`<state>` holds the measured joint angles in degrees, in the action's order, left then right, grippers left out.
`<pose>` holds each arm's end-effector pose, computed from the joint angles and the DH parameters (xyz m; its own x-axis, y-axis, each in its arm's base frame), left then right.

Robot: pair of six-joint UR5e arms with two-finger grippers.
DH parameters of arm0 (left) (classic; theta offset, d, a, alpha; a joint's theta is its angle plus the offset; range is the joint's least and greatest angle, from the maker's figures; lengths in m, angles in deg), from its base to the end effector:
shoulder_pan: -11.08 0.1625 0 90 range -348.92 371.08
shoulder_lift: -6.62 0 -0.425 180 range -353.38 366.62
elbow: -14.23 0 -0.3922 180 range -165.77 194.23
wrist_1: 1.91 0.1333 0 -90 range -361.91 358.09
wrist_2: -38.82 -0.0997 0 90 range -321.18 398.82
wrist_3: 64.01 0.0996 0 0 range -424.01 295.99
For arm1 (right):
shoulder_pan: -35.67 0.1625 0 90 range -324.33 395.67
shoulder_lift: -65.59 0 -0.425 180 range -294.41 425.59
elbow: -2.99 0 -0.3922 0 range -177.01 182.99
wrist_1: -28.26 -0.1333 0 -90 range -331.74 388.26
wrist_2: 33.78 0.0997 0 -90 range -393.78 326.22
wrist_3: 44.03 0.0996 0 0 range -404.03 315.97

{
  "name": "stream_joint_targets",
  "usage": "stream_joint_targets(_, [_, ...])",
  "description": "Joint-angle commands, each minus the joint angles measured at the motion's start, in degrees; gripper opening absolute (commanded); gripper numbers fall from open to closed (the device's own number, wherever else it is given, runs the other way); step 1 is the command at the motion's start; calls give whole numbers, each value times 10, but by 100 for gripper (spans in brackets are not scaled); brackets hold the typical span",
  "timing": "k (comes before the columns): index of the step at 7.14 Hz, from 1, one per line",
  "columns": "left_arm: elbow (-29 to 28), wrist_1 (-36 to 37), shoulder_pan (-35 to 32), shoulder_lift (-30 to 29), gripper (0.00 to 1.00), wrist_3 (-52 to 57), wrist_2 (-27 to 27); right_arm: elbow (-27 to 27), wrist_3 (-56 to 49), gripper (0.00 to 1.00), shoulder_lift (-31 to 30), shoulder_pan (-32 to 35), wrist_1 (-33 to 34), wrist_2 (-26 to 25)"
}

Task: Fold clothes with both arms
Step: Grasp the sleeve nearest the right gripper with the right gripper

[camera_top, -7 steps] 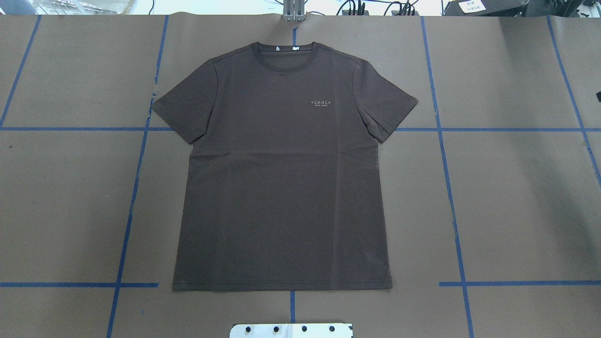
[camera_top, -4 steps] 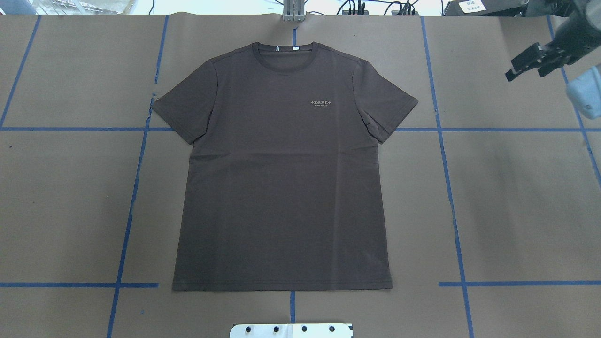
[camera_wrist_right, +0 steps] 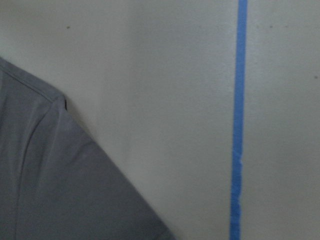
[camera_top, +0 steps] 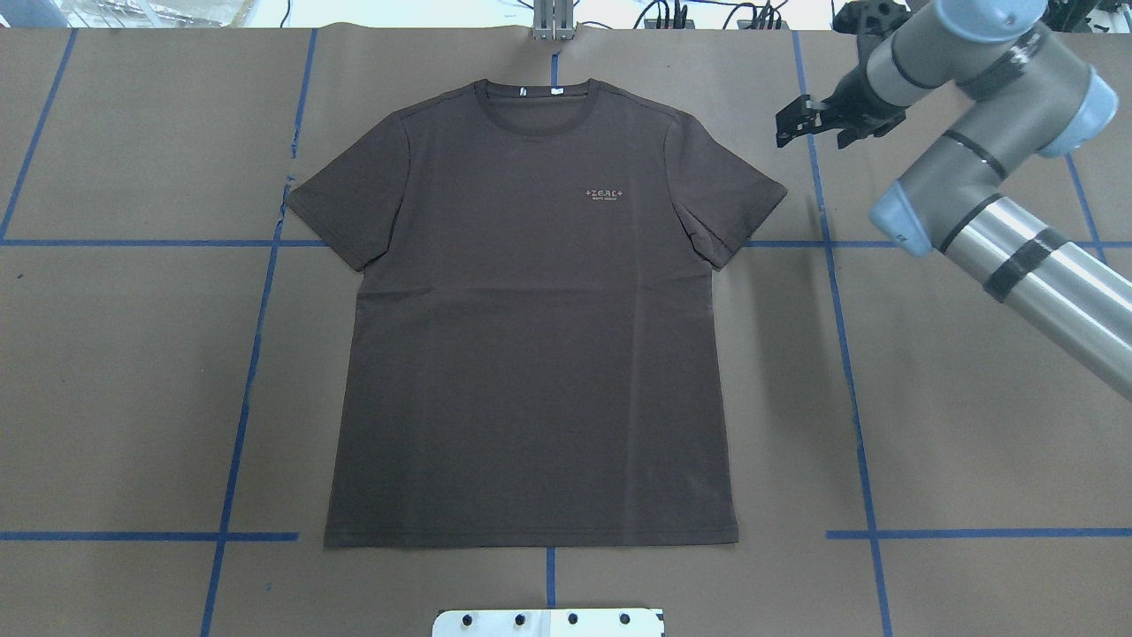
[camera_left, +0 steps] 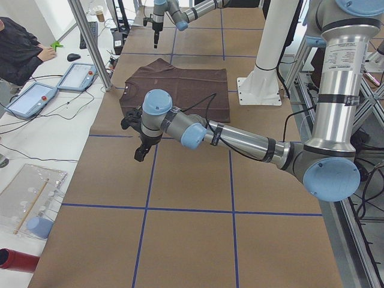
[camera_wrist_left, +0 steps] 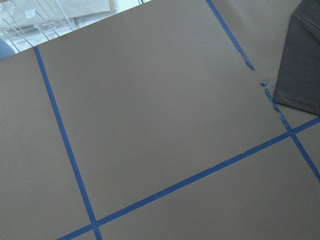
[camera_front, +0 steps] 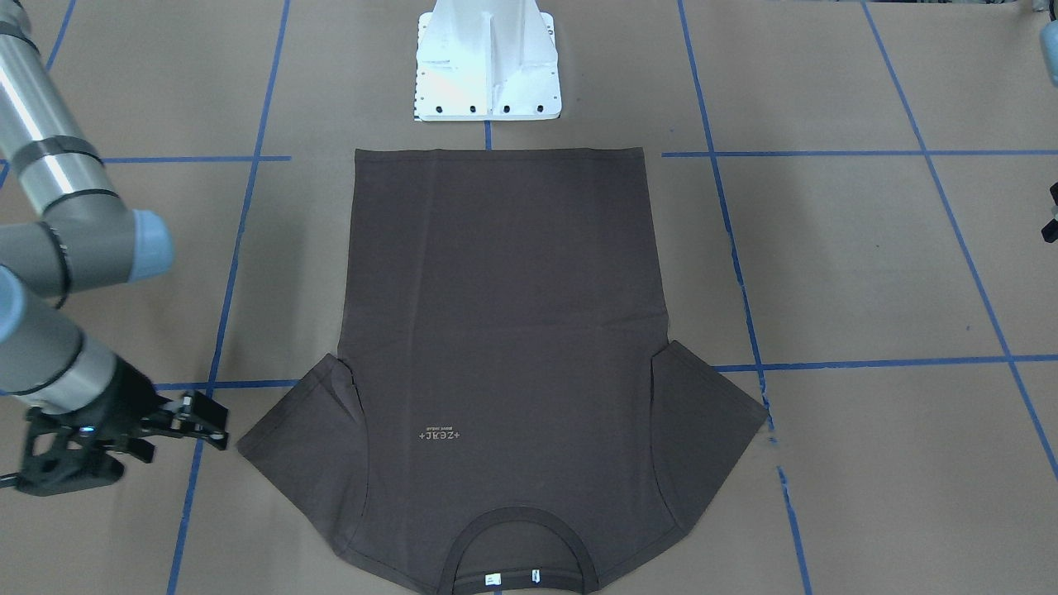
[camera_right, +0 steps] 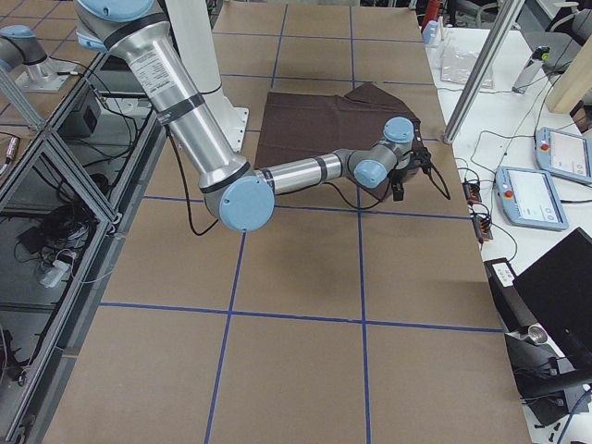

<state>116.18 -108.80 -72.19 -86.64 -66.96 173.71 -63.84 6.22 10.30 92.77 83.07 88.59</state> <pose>-0.0011 -0.5284 0.4907 0.6639 0.4116 -0.6244 -0.0652 0.8636 0.4999 -0.3434 -0.6781 0.4185 0.6043 -0.0602 0.7945 -0.1444 0.9724 0.1835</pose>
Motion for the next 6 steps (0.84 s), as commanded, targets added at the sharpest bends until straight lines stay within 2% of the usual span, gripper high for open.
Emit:
stream_joint_targets(1, [-3, -1, 0, -1, 100, 1, 1, 39, 40, 100, 30, -28, 5, -15])
stream_joint_targets(2, [-2, -1, 0, -1, 100, 1, 1, 41, 37, 100, 29, -37, 26, -17])
stream_joint_targets(5, [-2, -1, 0, -1, 100, 1, 2, 64, 34, 100, 28, -46, 29, -26])
stream_joint_targets(6, [-2, -2, 0, -1, 100, 1, 2, 64, 34, 94, 27, -46, 29, -26])
